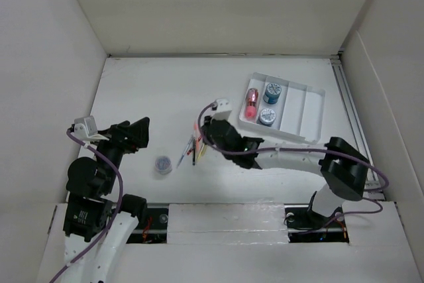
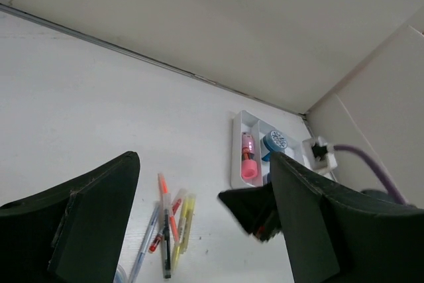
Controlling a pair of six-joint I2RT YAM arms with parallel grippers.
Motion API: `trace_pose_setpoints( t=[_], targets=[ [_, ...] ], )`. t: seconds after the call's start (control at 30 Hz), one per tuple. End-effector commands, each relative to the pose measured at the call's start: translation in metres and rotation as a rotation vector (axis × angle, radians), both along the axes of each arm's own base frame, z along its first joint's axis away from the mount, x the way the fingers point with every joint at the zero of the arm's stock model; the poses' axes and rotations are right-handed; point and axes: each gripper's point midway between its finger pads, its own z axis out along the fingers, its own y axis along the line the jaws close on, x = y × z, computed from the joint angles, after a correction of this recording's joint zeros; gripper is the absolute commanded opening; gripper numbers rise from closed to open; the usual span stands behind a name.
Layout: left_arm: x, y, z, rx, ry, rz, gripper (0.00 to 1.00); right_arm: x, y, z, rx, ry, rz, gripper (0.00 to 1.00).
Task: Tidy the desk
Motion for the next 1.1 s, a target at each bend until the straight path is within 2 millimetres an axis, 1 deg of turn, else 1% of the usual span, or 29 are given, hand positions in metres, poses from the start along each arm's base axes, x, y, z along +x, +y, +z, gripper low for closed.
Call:
trace_pose_setpoints(
  t=[0.0, 0.03, 0.07, 0.1, 0.13, 0.17, 0.2, 0.23, 0.27, 0.3, 0.33, 0.37, 0.4, 0.43, 0.47, 0.5, 0.53, 0.6, 0.63, 0.7, 0.8, 0.83, 0.87, 0.9, 0.93, 0.97, 1.0, 1.03, 1.07],
  targets=[
    [-0.001, 0.003, 0.010, -0.009, -0.039, 0.015, 0.75, -0.054, 0.070, 0.000, -0.060, -0.069, 0.282, 0.34],
    [0.000, 0.002, 0.010, -0.009, -0.038, 0.013, 0.76, -0.062, 0.084, -0.005, -0.075, -0.067, 0.317, 0.49],
    [-0.002, 0.003, 0.012, -0.012, -0.045, 0.015, 0.76, -0.072, 0.095, -0.008, -0.081, -0.063, 0.364, 0.83],
    [-0.002, 0.004, 0.013, -0.014, -0.046, 0.021, 0.76, -0.078, 0.103, -0.012, -0.092, -0.064, 0.387, 0.94],
    [-0.002, 0.005, 0.011, -0.013, -0.043, 0.022, 0.78, -0.087, 0.116, -0.008, -0.091, -0.073, 0.423, 0.99],
    [-0.001, 0.005, 0.011, -0.011, -0.037, 0.024, 0.79, -0.090, 0.122, -0.023, -0.118, -0.047, 0.453, 1.00],
    [0.000, 0.004, 0.011, -0.011, -0.037, 0.021, 0.79, -0.091, 0.127, -0.026, -0.119, -0.041, 0.465, 1.00],
    [0.000, 0.003, 0.010, -0.010, -0.036, 0.016, 0.80, -0.098, 0.134, -0.033, -0.128, -0.026, 0.494, 1.00],
    [-0.001, 0.003, 0.012, -0.012, -0.043, 0.012, 0.81, -0.106, 0.146, -0.039, -0.130, -0.011, 0.535, 1.00],
    [-0.002, 0.003, 0.012, -0.012, -0.043, 0.015, 0.82, -0.107, 0.150, -0.043, -0.137, -0.004, 0.549, 1.00],
    [-0.002, 0.003, 0.012, -0.011, -0.045, 0.016, 0.82, -0.115, 0.156, -0.046, -0.144, -0.004, 0.571, 1.00],
    [-0.001, 0.003, 0.011, -0.010, -0.039, 0.016, 0.82, -0.118, 0.163, -0.043, -0.139, -0.014, 0.579, 1.00],
    [-0.001, 0.003, 0.011, -0.010, -0.041, 0.015, 0.82, -0.116, 0.166, -0.055, -0.161, -0.005, 0.574, 1.00],
    [0.001, 0.002, 0.010, -0.006, -0.035, 0.010, 0.82, -0.120, 0.169, -0.060, -0.173, 0.005, 0.579, 1.00],
    [-0.001, 0.002, 0.011, -0.008, -0.042, 0.009, 0.82, -0.119, 0.172, -0.063, -0.179, 0.009, 0.574, 1.00],
    [-0.001, 0.001, 0.011, -0.010, -0.044, 0.006, 0.82, -0.117, 0.177, -0.059, -0.172, 0.005, 0.569, 1.00],
    [-0.002, 0.002, 0.011, -0.008, -0.044, 0.007, 0.82, -0.117, 0.178, -0.073, -0.200, 0.023, 0.569, 1.00],
    [0.000, 0.001, 0.010, -0.005, -0.040, 0.004, 0.82, -0.115, 0.184, -0.076, -0.204, 0.025, 0.566, 1.00],
    [0.000, 0.000, 0.010, -0.005, -0.039, 0.000, 0.82, -0.114, 0.184, -0.088, -0.228, 0.037, 0.568, 1.00],
    [-0.001, -0.001, 0.011, -0.004, -0.045, -0.008, 0.82, -0.117, 0.190, -0.092, -0.231, 0.051, 0.587, 1.00],
    [0.000, 0.000, 0.010, -0.003, -0.040, 0.000, 0.82, -0.113, 0.197, -0.094, -0.227, 0.044, 0.580, 0.96],
    [0.000, 0.000, 0.010, -0.003, -0.040, -0.003, 0.82, -0.110, 0.200, -0.091, -0.220, 0.032, 0.564, 0.93],
    [-0.001, -0.001, 0.010, -0.003, -0.042, -0.006, 0.82, -0.104, 0.199, -0.093, -0.230, 0.024, 0.533, 0.79],
    [-0.001, -0.001, 0.011, -0.004, -0.046, -0.008, 0.82, -0.103, 0.199, -0.091, -0.229, 0.024, 0.522, 0.72],
    [-0.002, -0.001, 0.011, -0.004, -0.047, -0.008, 0.82, -0.102, 0.199, -0.086, -0.212, 0.022, 0.509, 0.67],
    [-0.002, -0.001, 0.011, -0.005, -0.048, -0.006, 0.82, -0.098, 0.195, -0.070, -0.186, 0.000, 0.477, 0.60],
    [-0.001, -0.001, 0.011, -0.003, -0.045, -0.006, 0.82, -0.096, 0.193, -0.060, -0.160, -0.015, 0.460, 0.58],
    [-0.001, -0.001, 0.011, -0.002, -0.045, -0.008, 0.82, -0.093, 0.192, -0.044, -0.116, -0.044, 0.437, 0.58],
    [-0.001, -0.002, 0.010, 0.001, -0.045, -0.012, 0.82, -0.089, 0.183, -0.037, -0.107, -0.059, 0.404, 0.57]
  ],
)
